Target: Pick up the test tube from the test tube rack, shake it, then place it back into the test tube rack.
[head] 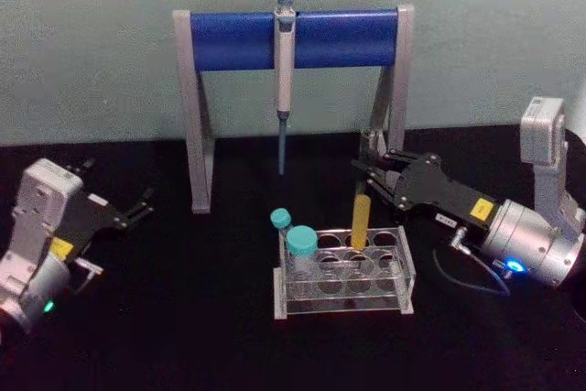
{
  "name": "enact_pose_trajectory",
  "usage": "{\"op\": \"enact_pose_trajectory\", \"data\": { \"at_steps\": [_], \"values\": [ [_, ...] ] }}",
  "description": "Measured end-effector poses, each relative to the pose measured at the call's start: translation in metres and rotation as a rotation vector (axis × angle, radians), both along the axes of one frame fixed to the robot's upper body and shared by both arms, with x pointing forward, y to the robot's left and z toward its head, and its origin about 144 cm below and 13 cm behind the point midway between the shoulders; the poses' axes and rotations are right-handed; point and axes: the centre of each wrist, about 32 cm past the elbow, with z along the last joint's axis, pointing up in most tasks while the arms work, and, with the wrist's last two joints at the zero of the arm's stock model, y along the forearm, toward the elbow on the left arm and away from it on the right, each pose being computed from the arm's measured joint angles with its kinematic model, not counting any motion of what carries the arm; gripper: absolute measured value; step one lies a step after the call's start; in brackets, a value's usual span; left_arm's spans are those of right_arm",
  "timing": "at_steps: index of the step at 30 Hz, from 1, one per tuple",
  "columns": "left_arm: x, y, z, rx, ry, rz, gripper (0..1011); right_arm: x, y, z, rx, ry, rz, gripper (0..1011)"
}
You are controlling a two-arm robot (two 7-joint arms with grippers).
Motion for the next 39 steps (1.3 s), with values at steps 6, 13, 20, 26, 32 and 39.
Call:
{"op": "enact_pose_trajectory", "data": {
  "at_steps": [6,13,20,26,32,39],
  "values": [
    [0.000,0.000,0.000,0.000,0.000,0.000,1001,0.002,0.002,-0.002,-0.016,0.008,-0.004,235],
    [0.000,0.000,0.000,0.000,0.000,0.000,1001,0.005,0.003,-0.006,-0.027,0.021,-0.006,235],
    [0.000,0.000,0.000,0.000,0.000,0.000,1001,0.007,0.004,-0.010,-0.040,0.038,-0.006,235],
    [0.000,0.000,0.000,0.000,0.000,0.000,1001,0.008,0.004,-0.012,-0.051,0.047,-0.008,235],
    [0.000,0.000,0.000,0.000,0.000,0.000,1001,0.010,0.005,-0.015,-0.059,0.057,-0.004,235],
    [0.000,0.000,0.000,0.000,0.000,0.000,1001,0.011,0.006,-0.016,-0.067,0.066,-0.002,235]
  ]
}}
